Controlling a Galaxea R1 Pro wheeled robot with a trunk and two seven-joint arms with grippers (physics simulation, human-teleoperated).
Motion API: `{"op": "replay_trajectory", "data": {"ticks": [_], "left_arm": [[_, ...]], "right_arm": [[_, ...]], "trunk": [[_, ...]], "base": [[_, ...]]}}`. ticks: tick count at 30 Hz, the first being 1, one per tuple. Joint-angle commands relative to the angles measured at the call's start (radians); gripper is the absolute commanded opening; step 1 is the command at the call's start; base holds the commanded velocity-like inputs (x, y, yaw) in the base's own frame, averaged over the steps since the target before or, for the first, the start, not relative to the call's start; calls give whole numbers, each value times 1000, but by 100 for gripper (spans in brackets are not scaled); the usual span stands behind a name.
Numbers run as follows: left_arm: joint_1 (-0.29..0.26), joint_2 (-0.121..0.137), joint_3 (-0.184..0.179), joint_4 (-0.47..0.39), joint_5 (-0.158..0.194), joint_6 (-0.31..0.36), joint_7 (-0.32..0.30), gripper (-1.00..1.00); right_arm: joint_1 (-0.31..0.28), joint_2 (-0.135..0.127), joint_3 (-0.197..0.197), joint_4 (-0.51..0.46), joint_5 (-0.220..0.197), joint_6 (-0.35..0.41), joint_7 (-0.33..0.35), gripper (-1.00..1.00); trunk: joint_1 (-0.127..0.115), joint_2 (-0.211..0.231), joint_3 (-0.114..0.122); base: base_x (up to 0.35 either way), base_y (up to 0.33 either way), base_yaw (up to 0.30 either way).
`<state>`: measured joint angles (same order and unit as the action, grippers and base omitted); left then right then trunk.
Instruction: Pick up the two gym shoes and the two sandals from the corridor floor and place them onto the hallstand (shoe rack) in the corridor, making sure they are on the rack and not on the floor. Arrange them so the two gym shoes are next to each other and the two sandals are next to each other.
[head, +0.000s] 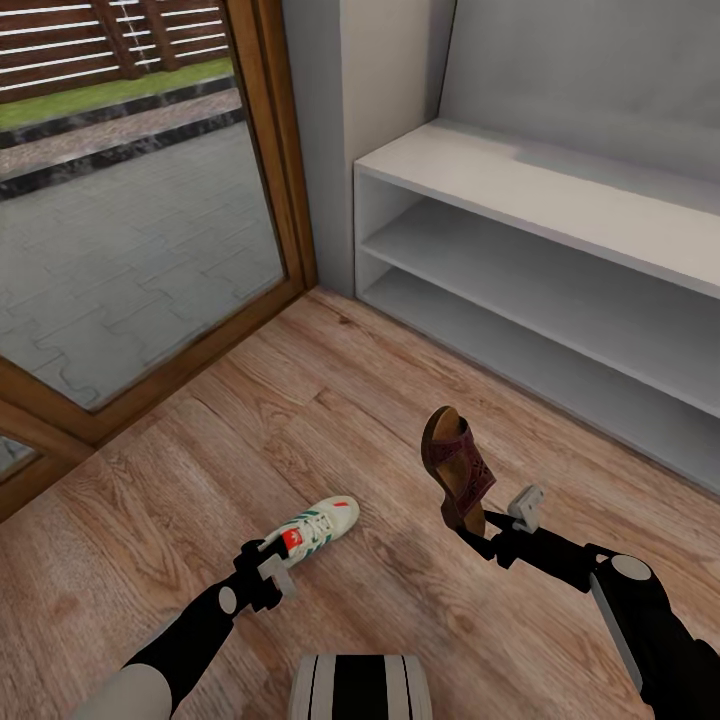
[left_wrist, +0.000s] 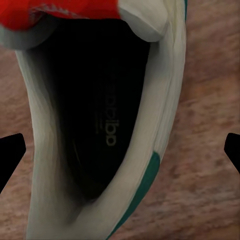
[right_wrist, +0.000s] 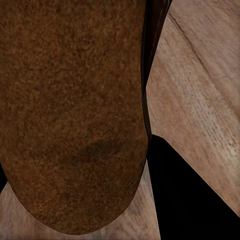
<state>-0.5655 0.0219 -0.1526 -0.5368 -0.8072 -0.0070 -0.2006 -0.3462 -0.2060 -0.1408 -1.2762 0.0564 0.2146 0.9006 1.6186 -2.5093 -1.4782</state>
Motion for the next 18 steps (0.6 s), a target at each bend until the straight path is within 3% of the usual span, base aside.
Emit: {"op": "replay_trajectory", "data": {"ticks": [1, 18], "left_arm": [[0, 1, -2, -2, -10, 0, -2, 100], [-2, 0, -2, -3, -10, 0, -2, 100]], "right_arm": [[0, 0, -2, -2, 3, 9, 4, -100], [0, 0, -2, -2, 3, 9, 4, -100]], "trunk": [[0, 0, -1], [0, 0, -2]], "base": [[0, 0, 0], [0, 0, 14]]}}
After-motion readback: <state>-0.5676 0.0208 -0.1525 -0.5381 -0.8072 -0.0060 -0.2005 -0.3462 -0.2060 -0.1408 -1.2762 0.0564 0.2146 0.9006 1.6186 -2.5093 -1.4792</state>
